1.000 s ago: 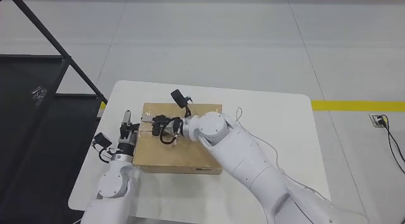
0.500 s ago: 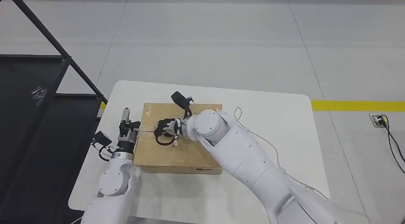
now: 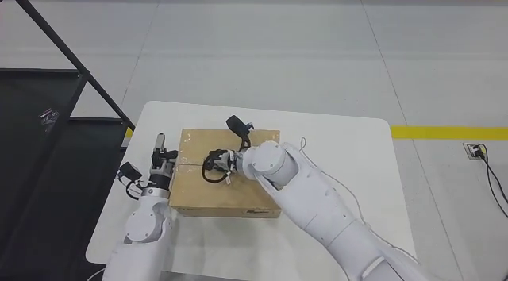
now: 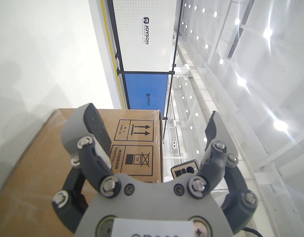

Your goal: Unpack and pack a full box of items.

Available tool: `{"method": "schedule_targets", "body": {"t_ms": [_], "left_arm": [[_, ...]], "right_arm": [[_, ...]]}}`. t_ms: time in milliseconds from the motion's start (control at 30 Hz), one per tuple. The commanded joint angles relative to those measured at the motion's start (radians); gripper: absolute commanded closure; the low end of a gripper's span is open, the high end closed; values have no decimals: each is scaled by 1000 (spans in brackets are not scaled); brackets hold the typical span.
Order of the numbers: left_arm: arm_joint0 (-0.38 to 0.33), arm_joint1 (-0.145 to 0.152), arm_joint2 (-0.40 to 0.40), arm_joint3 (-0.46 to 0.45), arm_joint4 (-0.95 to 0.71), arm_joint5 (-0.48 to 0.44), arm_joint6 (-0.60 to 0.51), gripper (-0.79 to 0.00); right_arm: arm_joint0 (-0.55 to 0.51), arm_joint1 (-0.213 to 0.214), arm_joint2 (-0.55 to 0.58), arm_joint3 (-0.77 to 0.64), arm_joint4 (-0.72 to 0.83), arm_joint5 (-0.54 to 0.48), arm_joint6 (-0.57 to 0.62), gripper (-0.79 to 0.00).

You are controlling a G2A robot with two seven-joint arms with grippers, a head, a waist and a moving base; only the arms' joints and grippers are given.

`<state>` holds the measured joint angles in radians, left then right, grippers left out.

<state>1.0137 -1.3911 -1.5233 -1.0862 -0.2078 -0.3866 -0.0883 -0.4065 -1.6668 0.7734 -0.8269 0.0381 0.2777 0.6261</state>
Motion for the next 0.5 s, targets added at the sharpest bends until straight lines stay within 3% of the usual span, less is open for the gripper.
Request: {"method": "schedule_targets", "body": {"t_ms": [0,167,467], "left_arm": [[-1,0,2,2,3,0,0,-785],[-5,-1,8,7,8,3,1,-785],[-4,-1,13,7,16,4,4,-785]], "right_arm": [[-34,18,32,-54,-17,5,-8,0],[-156,69,123,-232,-74,-15,-4,0],[-270,118,199,-429,-191,103,52,0]]}}
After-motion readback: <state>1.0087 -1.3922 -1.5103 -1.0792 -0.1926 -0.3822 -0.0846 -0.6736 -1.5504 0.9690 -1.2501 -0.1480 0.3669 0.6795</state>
